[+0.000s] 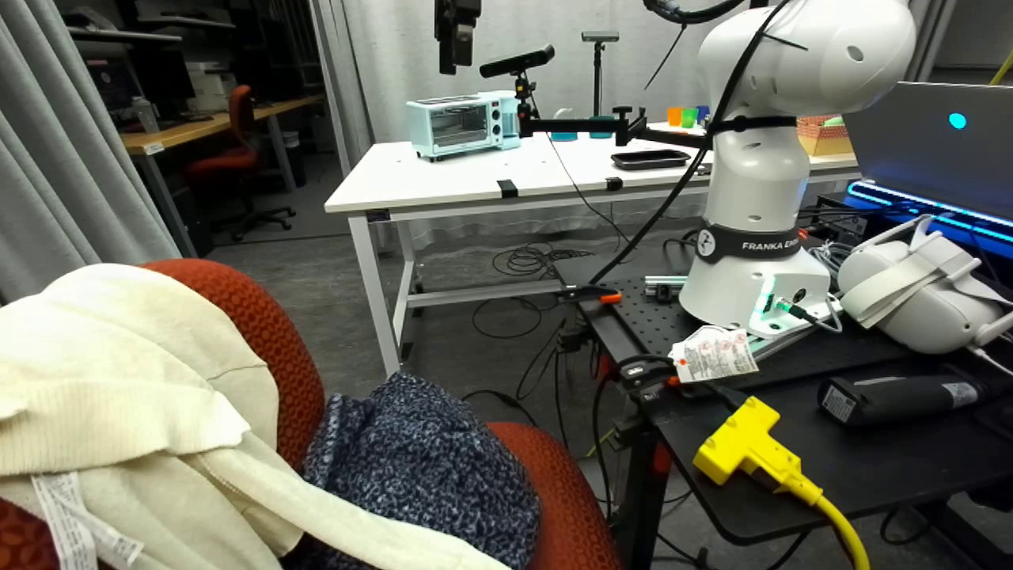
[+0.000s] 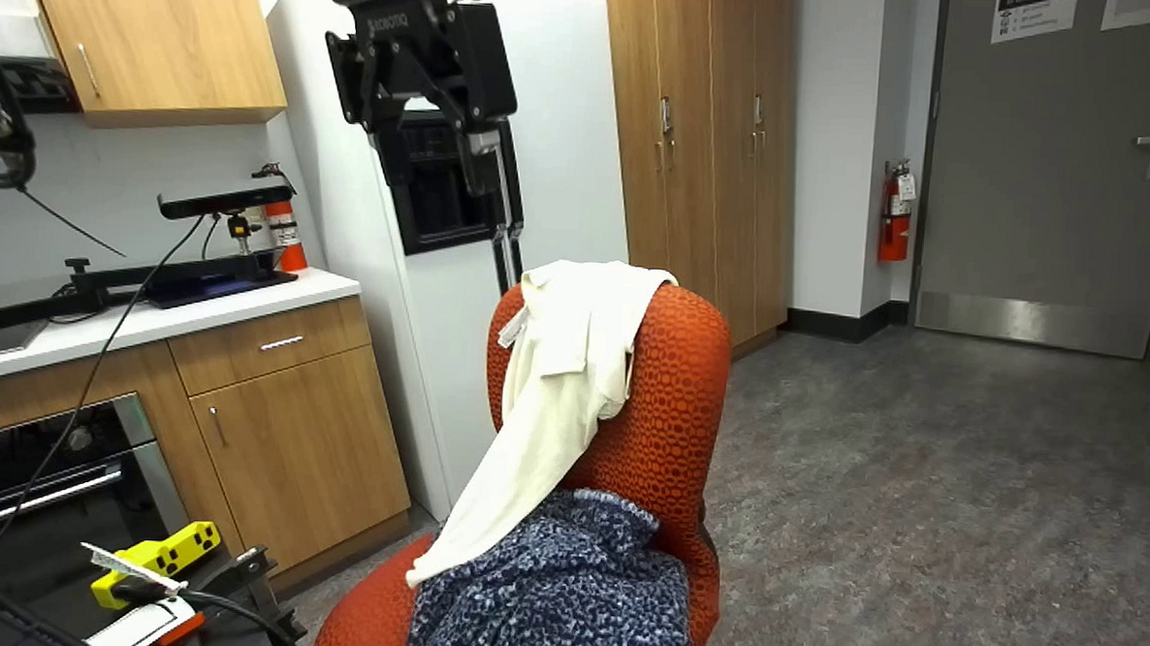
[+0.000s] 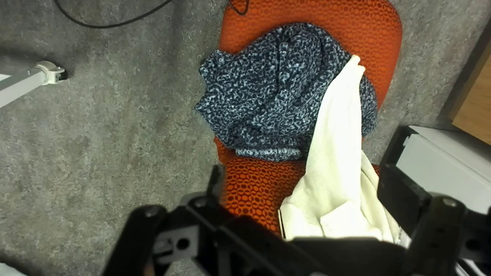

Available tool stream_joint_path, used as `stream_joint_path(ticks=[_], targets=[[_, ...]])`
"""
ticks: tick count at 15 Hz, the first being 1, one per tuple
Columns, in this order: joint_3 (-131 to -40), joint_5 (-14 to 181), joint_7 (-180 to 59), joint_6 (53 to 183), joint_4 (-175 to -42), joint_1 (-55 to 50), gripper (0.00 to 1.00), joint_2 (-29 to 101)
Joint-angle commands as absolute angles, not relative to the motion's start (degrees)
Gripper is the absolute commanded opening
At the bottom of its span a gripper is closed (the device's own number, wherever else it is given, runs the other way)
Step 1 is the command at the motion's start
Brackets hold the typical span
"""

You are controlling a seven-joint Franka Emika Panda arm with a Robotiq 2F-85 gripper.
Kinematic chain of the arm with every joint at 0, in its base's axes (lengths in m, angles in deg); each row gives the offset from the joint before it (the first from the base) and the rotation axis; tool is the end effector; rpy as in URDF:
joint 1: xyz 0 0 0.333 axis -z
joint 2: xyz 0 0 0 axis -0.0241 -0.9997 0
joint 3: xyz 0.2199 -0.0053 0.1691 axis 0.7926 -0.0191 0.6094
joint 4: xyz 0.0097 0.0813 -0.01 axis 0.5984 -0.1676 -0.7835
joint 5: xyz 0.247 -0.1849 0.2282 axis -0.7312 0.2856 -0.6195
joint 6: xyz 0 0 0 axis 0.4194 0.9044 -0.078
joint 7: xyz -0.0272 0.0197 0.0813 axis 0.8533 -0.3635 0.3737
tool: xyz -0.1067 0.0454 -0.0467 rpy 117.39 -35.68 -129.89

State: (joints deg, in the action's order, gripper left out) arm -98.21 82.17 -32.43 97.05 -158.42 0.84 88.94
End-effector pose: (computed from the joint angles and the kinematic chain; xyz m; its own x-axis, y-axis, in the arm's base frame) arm 0.3683 -0.1307 0.4564 0.9805 0.1187 0.1564 0.1348 -0.9861 -0.0966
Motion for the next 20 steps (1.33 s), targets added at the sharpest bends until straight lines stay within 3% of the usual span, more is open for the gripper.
stream_joint_path(ticks=[1,7,8,15,20], targets=[[-92.9,77.4,-34.6,100.7,-161.5,-2.8,1.0,88.8],[-80.5,67.5,-45.5,113.5,-161.9,-10.9,1.0,80.8],[-83.4,69.8,-41.8,109.5,-162.5,-9.0,1.0,84.3],[-80.3,68.8,-45.9,112.9,-162.2,-10.9,1.0,80.6],[-79.3,71.5,-45.6,121.5,-158.0,-10.4,1.0,73.7]])
